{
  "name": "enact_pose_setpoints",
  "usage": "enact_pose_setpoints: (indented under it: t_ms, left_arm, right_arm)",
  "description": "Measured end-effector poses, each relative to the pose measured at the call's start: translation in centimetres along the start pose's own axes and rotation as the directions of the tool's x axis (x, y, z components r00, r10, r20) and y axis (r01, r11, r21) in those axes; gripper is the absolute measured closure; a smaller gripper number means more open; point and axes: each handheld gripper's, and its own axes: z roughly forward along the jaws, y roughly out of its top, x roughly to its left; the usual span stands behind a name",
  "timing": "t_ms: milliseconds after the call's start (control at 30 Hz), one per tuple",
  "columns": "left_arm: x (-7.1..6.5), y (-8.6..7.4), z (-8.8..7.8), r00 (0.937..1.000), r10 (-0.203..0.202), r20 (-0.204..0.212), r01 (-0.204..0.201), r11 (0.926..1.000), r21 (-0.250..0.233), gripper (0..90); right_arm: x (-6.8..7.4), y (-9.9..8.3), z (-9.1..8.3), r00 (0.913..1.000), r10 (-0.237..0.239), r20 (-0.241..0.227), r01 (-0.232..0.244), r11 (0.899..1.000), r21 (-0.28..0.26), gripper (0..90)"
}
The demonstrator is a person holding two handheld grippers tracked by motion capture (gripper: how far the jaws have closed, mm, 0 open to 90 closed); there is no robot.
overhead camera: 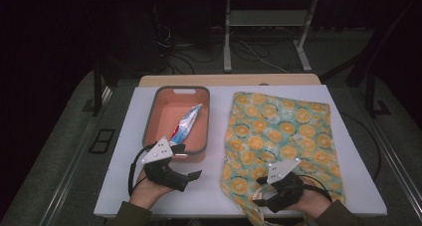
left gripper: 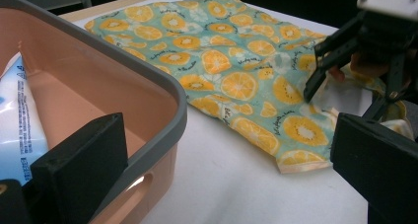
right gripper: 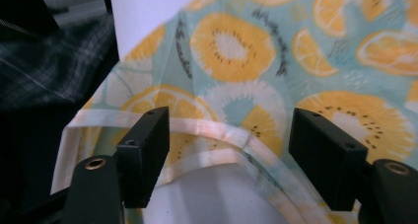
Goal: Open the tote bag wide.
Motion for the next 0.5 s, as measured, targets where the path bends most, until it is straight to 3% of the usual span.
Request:
enact_pose_setpoints:
  t_ms: [100, 133, 167, 200, 233, 433, 500]
  left_arm:
    - [0.0, 0.0, 0.0, 1.0000, 0.001, 0.001, -0.001, 1.0000, 0.000, 0.0]
    - [0.0, 0.0, 0.0, 1.0000, 0.001, 0.002, -0.001, 1.0000, 0.001, 0.0]
    - [0.0, 0.0, 0.1, 1.0000, 0.002, 0.001, -0.002, 1.0000, 0.004, 0.0]
    - [0.0, 0.0, 0.1, 1.0000, 0.002, 0.001, -0.002, 1.0000, 0.004, 0.0]
    - [0.0, 0.0, 0.1, 1.0000, 0.002, 0.002, -0.002, 1.0000, 0.004, 0.0]
    - [-0.1, 0.1, 0.1, 1.0000, 0.002, 0.002, -0.002, 1.0000, 0.001, 0.0]
    - [0.0, 0.0, 0.1, 1.0000, 0.000, 0.001, 0.000, 1.0000, 0.000, 0.0]
  right_arm:
    - [0.1, 0.0, 0.2, 0.9983, -0.048, 0.034, 0.047, 0.999, 0.016, 52.8]
    - [0.2, -0.1, 0.2, 0.9981, -0.049, 0.038, 0.048, 0.999, 0.009, 69.2]
    - [0.2, -0.1, 0.2, 0.9980, -0.051, 0.037, 0.051, 0.999, 0.009, 75.2]
    - [0.2, -0.1, 0.2, 0.9980, -0.051, 0.037, 0.051, 0.999, 0.009, 75.2]
    - [0.3, 0.0, 0.2, 0.9977, -0.061, 0.028, 0.061, 0.998, 0.011, 87.6]
    - [0.2, 0.3, 0.2, 0.9975, -0.061, 0.036, 0.060, 0.998, 0.015, 89.9]
    - [-0.3, 1.0, -0.1, 0.9965, -0.045, 0.070, 0.045, 0.999, -0.008, 89.9]
